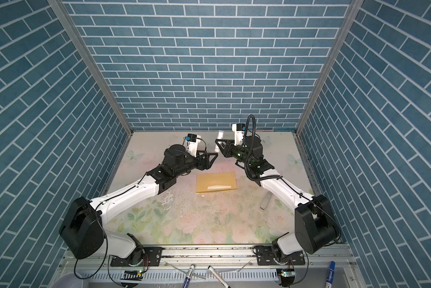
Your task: Place the letter into the envelope and seal it
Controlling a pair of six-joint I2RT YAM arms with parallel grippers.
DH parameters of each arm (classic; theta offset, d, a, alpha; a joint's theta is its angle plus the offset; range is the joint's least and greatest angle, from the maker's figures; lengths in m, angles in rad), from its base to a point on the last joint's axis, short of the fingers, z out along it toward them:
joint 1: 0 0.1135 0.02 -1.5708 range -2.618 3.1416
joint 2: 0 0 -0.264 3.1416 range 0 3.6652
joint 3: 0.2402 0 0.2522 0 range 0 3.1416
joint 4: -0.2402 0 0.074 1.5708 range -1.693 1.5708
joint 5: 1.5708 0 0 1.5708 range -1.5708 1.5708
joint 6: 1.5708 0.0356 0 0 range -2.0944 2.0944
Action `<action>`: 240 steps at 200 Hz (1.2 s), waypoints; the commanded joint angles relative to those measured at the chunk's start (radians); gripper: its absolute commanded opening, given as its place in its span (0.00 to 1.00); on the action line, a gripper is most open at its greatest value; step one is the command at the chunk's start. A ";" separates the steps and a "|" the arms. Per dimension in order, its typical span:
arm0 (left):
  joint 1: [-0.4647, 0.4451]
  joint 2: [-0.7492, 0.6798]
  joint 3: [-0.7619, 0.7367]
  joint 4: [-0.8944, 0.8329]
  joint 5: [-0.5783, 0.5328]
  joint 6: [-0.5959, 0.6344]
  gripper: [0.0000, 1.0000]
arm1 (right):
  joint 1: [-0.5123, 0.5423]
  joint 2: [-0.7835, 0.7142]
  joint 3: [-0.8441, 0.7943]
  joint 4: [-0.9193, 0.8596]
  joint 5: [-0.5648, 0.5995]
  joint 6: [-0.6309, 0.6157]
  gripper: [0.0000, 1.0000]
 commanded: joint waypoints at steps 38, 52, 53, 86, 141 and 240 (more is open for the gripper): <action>0.013 0.016 0.007 0.033 0.026 -0.016 0.70 | 0.043 -0.007 -0.023 0.050 0.006 0.030 0.00; 0.014 0.020 0.007 0.039 0.030 -0.019 0.67 | 0.052 -0.001 -0.021 0.050 0.005 0.030 0.00; 0.014 0.020 0.007 0.039 0.031 -0.019 0.67 | 0.052 0.000 -0.020 0.050 0.005 0.030 0.00; 0.017 0.026 0.006 0.047 0.034 -0.027 0.59 | 0.074 0.011 -0.012 0.049 0.004 0.029 0.00; 0.019 0.040 0.006 0.058 0.051 -0.036 0.45 | 0.099 0.027 -0.009 0.053 0.010 0.031 0.00; 0.024 0.029 -0.010 0.025 0.027 0.016 0.06 | 0.106 0.033 -0.005 0.038 0.011 0.018 0.00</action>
